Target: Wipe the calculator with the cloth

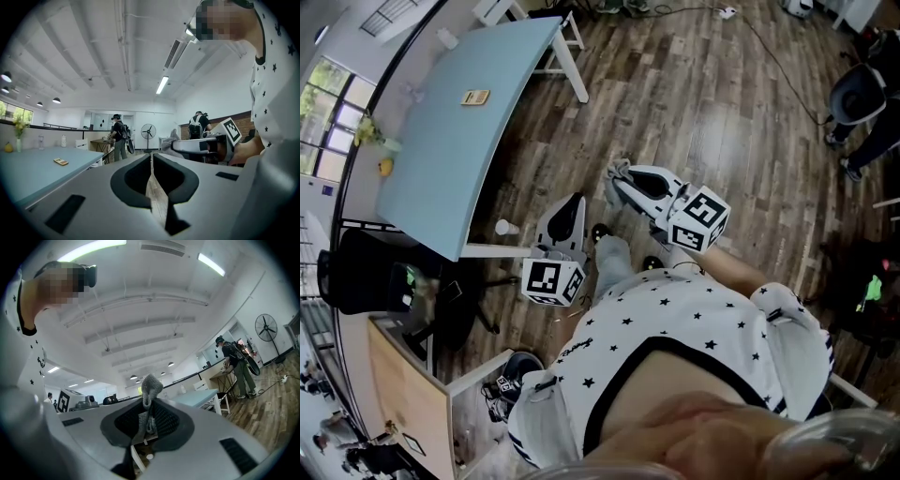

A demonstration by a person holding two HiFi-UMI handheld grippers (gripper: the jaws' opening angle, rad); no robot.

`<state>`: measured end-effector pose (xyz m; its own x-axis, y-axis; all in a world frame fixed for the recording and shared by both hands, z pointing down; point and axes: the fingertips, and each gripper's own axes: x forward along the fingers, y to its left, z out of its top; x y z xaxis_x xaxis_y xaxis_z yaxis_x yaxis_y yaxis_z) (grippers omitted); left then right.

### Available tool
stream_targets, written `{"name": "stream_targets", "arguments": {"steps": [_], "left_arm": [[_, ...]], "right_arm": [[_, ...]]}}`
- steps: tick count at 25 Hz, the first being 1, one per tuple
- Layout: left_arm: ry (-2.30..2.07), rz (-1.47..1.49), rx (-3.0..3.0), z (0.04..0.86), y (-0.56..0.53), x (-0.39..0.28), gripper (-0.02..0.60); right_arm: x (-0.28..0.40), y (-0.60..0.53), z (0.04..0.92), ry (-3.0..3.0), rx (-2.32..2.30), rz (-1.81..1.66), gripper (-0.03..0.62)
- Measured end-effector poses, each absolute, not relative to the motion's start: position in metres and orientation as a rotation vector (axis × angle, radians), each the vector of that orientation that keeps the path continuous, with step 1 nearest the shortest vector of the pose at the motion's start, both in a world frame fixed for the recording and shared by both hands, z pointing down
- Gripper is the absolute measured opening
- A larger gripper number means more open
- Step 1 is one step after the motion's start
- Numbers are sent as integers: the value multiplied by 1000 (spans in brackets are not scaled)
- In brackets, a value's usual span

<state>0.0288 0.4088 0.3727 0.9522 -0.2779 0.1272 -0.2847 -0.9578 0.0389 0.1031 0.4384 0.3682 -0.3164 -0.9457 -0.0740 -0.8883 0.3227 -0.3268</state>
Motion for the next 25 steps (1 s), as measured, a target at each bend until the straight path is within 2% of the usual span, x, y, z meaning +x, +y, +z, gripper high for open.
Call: {"name": "stream_targets", "arguments": {"steps": [25], "left_arm": [[-362, 147, 3062, 371, 251, 72, 40]], "right_arm": [[143, 290, 368, 2286, -1728, -347, 49]]}}
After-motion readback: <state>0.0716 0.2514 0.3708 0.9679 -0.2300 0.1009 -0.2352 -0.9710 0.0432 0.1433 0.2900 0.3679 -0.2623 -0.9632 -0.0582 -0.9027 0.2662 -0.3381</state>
